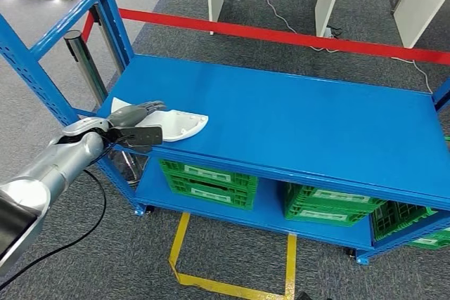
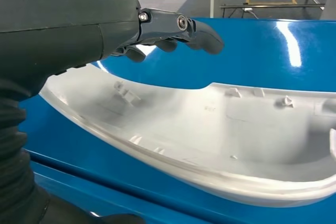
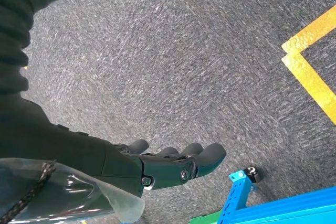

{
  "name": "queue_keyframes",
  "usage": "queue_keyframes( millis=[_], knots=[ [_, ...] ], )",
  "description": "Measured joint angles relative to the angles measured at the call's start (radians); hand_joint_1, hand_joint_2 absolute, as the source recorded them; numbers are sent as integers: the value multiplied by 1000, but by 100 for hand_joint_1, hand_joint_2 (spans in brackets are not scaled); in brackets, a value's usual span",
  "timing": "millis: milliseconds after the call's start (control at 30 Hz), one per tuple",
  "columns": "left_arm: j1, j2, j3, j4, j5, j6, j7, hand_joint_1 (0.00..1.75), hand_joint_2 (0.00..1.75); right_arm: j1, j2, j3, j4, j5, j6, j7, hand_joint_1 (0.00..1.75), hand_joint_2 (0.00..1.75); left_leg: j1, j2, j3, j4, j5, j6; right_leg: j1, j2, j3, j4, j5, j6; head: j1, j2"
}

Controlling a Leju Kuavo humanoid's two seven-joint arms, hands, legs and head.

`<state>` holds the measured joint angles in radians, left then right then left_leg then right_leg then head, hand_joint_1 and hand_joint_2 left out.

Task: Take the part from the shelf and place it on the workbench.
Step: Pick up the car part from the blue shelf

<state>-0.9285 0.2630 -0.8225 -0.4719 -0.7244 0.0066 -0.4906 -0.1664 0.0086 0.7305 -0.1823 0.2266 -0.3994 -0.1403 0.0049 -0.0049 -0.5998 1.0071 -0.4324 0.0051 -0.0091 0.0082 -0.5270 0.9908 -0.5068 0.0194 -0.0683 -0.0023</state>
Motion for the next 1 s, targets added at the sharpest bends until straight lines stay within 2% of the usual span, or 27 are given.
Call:
queue_keyframes(
  millis=[233,367,1000],
  knots=[
    [0,2,0,2,0,-4,0,0,175,0,0,-1,0,0,-1,0,0,175,0,0,0,0,0,0,0,0,0,0,0,0,0,0],
    [0,3,0,4,0,-15,0,171,175,0,0,-1,0,1,-1,0,0,175,0,0,0,0,0,0,0,0,0,0,0,0,0,0],
    [-21,3,0,5,-1,-19,-11,175,175,0,0,-18,0,18,-4,-2,0,175,0,0,1,0,0,0,0,0,0,0,0,0,0,0]
  ],
)
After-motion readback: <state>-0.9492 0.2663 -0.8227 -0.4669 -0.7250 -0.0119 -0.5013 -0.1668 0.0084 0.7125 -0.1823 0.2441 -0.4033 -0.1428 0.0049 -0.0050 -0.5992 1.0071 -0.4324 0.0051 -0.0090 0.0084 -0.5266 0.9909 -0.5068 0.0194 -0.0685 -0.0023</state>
